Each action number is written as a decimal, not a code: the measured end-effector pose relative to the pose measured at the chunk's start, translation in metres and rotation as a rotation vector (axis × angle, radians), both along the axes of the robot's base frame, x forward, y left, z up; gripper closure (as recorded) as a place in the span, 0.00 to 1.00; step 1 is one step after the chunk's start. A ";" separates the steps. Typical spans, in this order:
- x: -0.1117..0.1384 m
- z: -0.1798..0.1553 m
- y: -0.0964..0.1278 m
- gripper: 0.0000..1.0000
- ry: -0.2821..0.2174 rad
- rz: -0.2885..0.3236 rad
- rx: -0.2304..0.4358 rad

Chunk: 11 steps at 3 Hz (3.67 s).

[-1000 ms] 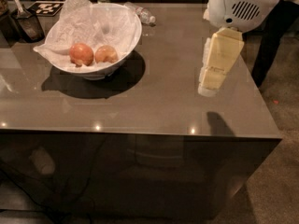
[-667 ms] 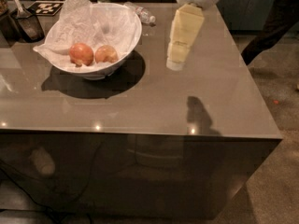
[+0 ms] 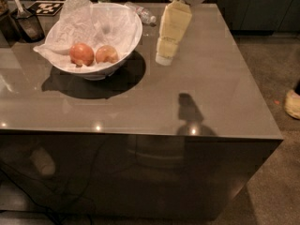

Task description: Pick apple from white bowl

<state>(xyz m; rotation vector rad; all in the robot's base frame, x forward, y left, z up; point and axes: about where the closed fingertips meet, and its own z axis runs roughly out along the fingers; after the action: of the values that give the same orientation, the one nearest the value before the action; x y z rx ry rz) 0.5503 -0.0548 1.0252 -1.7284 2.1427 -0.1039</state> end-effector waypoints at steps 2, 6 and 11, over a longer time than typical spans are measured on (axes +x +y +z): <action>0.046 0.008 0.073 0.00 -0.008 0.107 0.009; 0.134 -0.017 0.159 0.00 -0.012 0.204 0.089; 0.205 -0.104 0.209 0.00 0.059 0.199 0.218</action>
Offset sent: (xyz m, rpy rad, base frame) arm 0.0683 0.1167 0.0089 -0.0596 0.0798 0.1842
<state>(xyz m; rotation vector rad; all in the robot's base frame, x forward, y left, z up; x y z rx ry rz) 0.7558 0.1544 0.9215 -1.8208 1.9269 0.2281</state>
